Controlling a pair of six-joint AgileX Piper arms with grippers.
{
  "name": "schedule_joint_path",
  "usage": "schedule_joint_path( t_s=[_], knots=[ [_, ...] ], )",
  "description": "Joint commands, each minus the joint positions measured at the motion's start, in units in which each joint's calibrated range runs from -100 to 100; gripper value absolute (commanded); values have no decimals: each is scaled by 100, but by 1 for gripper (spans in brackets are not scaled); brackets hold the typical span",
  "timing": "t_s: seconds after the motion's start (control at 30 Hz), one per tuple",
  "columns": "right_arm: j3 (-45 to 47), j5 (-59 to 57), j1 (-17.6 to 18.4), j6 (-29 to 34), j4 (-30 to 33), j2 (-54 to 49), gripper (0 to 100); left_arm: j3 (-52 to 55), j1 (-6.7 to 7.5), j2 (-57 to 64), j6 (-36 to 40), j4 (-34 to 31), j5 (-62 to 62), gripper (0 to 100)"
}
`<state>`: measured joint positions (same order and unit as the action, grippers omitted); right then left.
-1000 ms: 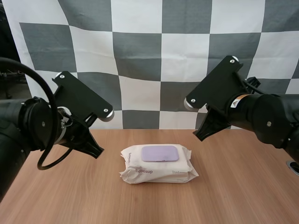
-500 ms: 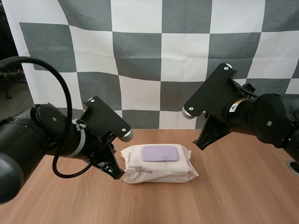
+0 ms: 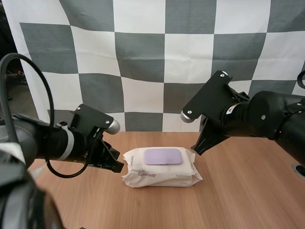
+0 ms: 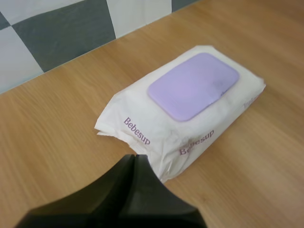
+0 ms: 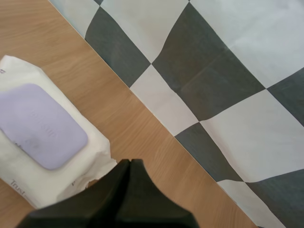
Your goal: Open the wet wipes lid
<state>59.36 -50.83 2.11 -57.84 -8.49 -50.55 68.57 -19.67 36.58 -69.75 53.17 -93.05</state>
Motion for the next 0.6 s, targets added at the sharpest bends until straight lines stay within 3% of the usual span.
schedule_joint_path(
  t_s=[0.0, 0.17, 0.43, 0.5, 0.57],
  knots=[
    [1, -181, 4, -363, -616, 49, 0, 39, -520, -712, -1193, 846, -695, 0],
    [291, -365, 4, -1086, -1463, 67, 0, 218, -531, -1222, -1570, 794, -695, 0],
    [733, 258, 4, -1261, -1696, 67, 0, 460, -499, -1368, -1634, 947, -467, 1],
    [733, 280, 4, -1293, -1784, 67, 0, 549, -429, -1368, -1725, 1112, -444, 8],
    [733, 262, 4, -1292, -1821, 67, 0, 646, -354, -1368, -1843, 1221, -312, 22]
  ],
)
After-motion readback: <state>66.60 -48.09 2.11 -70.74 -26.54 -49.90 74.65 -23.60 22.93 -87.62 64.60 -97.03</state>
